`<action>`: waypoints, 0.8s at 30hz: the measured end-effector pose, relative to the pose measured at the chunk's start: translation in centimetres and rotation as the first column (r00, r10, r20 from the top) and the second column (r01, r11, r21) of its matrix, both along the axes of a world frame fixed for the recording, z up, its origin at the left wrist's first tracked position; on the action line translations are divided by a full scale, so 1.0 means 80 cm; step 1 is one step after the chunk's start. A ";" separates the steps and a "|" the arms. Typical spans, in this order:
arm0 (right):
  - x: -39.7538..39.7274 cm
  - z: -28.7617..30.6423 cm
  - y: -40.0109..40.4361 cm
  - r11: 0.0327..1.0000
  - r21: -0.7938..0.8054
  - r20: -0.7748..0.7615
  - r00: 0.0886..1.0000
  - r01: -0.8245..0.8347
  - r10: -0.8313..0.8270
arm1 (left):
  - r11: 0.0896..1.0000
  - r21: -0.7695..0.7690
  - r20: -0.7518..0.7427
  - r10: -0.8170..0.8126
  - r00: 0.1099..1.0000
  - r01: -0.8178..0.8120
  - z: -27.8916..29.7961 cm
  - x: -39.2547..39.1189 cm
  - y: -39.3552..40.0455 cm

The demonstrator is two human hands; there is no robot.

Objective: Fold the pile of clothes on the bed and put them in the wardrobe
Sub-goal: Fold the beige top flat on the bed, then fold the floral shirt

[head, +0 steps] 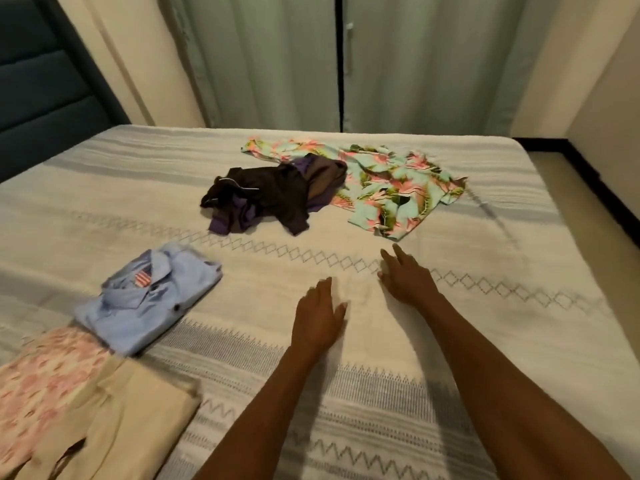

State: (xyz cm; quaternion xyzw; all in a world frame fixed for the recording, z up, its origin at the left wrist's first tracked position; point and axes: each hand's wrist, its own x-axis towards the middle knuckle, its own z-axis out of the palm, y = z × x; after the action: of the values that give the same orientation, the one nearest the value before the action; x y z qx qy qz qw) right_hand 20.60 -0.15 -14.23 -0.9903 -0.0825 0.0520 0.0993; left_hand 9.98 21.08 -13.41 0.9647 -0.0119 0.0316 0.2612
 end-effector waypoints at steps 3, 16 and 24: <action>0.058 -0.024 -0.004 0.997 -0.038 0.186 0.981 0.068 -0.060 | 0.993 0.106 -0.036 0.062 0.997 -0.057 -0.046 0.019 -0.036; 0.032 -0.032 -0.003 0.985 -0.033 0.355 0.923 0.168 -0.146 | 0.952 0.245 0.126 0.155 0.980 -0.182 -0.078 0.008 -0.055; -0.214 -0.008 -0.028 0.991 -0.028 0.248 0.961 0.132 -0.121 | 0.995 -0.059 -0.079 -0.090 0.993 0.086 -0.047 -0.150 -0.067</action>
State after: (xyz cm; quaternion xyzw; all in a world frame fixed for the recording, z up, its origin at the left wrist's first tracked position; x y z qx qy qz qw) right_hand 3.50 -2.40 -14.86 -0.9943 -0.0295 -0.0757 0.0695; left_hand -2.02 15.69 -17.21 0.9561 -0.0431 -0.0189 0.2891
